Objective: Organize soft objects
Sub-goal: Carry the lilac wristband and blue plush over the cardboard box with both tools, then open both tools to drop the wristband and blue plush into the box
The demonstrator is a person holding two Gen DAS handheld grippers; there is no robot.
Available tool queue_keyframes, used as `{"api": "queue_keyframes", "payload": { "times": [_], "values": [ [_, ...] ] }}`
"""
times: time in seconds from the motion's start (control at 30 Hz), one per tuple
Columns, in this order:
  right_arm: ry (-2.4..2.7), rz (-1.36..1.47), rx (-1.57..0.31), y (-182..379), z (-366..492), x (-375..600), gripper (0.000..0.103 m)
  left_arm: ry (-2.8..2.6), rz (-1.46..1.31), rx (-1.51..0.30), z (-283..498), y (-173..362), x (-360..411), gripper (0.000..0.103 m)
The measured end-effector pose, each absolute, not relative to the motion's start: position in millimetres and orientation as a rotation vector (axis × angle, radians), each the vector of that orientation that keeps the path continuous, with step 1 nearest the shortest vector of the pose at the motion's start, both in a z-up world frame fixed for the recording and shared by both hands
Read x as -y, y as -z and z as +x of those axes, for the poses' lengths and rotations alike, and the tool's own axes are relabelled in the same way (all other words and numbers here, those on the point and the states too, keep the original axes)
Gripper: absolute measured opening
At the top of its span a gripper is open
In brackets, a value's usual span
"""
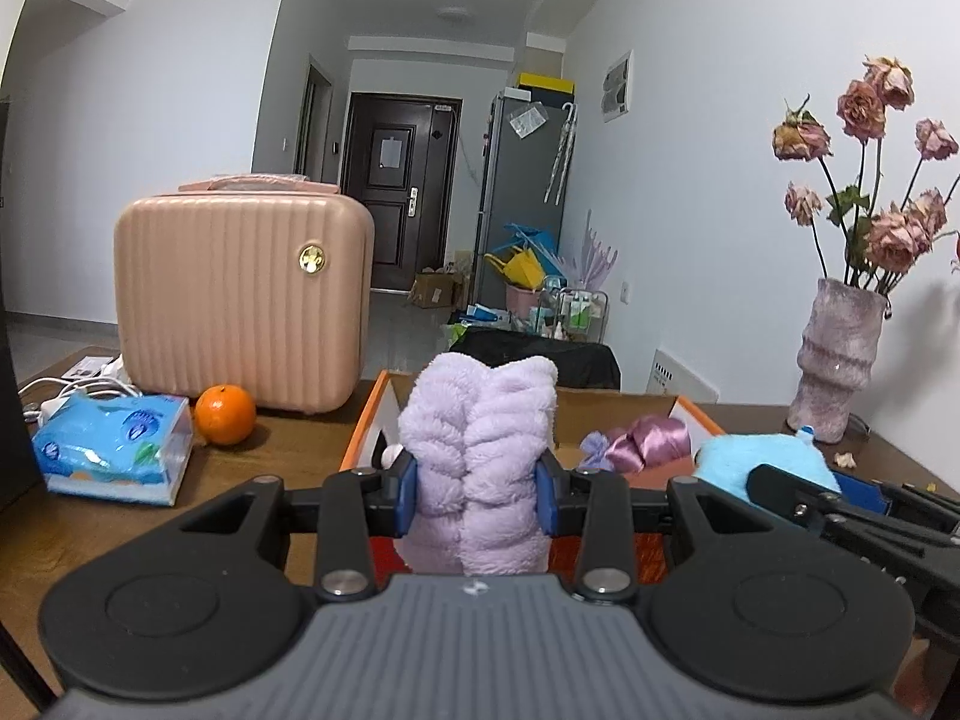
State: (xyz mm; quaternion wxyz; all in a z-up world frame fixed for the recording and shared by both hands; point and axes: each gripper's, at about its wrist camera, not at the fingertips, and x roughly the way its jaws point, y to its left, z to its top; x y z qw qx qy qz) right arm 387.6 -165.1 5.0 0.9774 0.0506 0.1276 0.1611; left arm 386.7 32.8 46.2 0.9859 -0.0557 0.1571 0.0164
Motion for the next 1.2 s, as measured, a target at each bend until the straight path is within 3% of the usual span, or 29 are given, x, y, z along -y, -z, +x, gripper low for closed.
{"api": "queue_keyframes", "payload": {
  "times": [0.47,0.87,0.97,1.03,1.13,1.2],
  "values": [
    [-0.298,0.089,-0.184,-14,440,143,0.038,-0.032,-0.13,-0.277,455,-55,-19,0.038],
    [-0.289,0.09,-0.229,-5,516,131,0.039,-0.032,-0.109,-0.327,524,-38,-21,0.04],
    [-0.287,0.073,-0.25,-1,533,127,0.042,-0.04,-0.101,-0.329,533,-33,-25,0.052],
    [-0.283,0.055,-0.27,1,542,126,0.044,-0.046,-0.099,-0.325,534,-31,-28,0.069],
    [-0.275,0.036,-0.288,6,547,130,0.067,-0.082,-0.081,-0.3,531,-31,-30,0.087],
    [-0.261,0.048,-0.285,6,550,135,0.072,-0.09,-0.084,-0.295,529,-32,-31,0.091]
  ]
}}
